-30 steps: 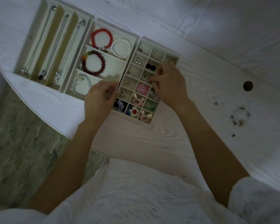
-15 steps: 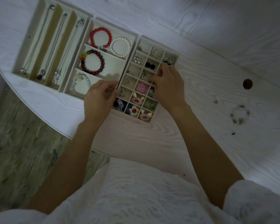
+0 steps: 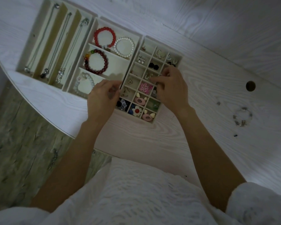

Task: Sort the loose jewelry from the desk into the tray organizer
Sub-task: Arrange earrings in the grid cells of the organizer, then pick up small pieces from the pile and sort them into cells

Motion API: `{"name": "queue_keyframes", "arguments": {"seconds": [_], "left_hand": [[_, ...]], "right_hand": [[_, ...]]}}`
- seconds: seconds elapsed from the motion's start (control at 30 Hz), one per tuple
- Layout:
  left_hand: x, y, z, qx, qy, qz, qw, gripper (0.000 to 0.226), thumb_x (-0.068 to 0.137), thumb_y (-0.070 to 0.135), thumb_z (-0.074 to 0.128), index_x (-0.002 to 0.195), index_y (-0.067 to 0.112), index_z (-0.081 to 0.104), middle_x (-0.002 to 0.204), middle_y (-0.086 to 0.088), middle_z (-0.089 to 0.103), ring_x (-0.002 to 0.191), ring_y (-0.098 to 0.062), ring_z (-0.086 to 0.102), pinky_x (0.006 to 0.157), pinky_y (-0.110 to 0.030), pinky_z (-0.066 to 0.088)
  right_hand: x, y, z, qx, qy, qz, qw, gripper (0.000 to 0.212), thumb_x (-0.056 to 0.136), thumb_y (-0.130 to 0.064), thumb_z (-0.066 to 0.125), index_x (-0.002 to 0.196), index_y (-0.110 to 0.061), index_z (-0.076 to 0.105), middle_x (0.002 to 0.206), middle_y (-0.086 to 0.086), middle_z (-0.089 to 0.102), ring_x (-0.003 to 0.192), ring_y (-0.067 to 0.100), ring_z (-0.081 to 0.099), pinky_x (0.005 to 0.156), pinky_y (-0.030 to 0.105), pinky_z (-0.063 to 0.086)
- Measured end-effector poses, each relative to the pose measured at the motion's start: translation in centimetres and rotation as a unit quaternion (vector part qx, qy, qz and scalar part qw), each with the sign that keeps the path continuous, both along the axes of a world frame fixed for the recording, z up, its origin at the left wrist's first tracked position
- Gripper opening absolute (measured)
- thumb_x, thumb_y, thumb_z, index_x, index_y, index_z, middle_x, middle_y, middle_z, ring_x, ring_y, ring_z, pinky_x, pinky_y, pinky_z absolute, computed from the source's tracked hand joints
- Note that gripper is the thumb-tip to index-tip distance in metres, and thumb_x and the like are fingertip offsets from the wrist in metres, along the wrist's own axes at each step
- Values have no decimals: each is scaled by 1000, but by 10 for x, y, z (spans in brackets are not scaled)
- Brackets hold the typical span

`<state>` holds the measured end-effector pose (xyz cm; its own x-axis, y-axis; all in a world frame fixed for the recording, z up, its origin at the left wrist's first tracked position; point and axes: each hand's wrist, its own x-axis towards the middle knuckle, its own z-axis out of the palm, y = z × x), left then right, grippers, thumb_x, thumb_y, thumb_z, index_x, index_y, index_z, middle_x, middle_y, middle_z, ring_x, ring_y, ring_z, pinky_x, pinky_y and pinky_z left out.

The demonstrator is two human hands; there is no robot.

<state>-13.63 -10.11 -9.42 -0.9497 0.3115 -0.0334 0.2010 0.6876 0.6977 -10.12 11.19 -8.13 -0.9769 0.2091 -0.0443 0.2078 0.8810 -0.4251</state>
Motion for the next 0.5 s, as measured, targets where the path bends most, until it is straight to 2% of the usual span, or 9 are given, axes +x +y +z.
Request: {"name": "queue_keyframes", "arguments": {"seconds": [0.07,0.13,0.27,0.5], "left_hand": [[0,0,0,2,0,2,1000,24,86,11,65,110,10,68,96,-6,68,79,-11,56,75,-27,47],[1,1,1,5,-1,3,1000,24,86,10,65,110,9,68,97,-6,67,78,-9,54,75,-23,45],[1,2,1,3,-10,6,1000,24,86,9,65,111,9,68,98,-6,67,78,-8,54,73,-19,43],[1,1,1,0,-5,6,1000,24,87,10,65,111,10,68,98,-5,67,77,-8,54,73,-19,43]], "right_hand": [[3,3,1,2,1,-6,1000,32,82,-3,54,100,-20,74,91,10,54,85,18,46,59,25,29],[6,4,1,30,6,6,1000,30,81,-2,56,100,-18,74,90,12,55,84,25,50,58,26,29],[4,-2,-3,81,12,49,995,30,68,4,63,92,-11,74,86,16,56,81,33,55,55,26,33],[7,-5,-2,67,19,48,996,31,68,3,59,92,-11,74,86,16,54,78,33,54,54,26,32]]}}
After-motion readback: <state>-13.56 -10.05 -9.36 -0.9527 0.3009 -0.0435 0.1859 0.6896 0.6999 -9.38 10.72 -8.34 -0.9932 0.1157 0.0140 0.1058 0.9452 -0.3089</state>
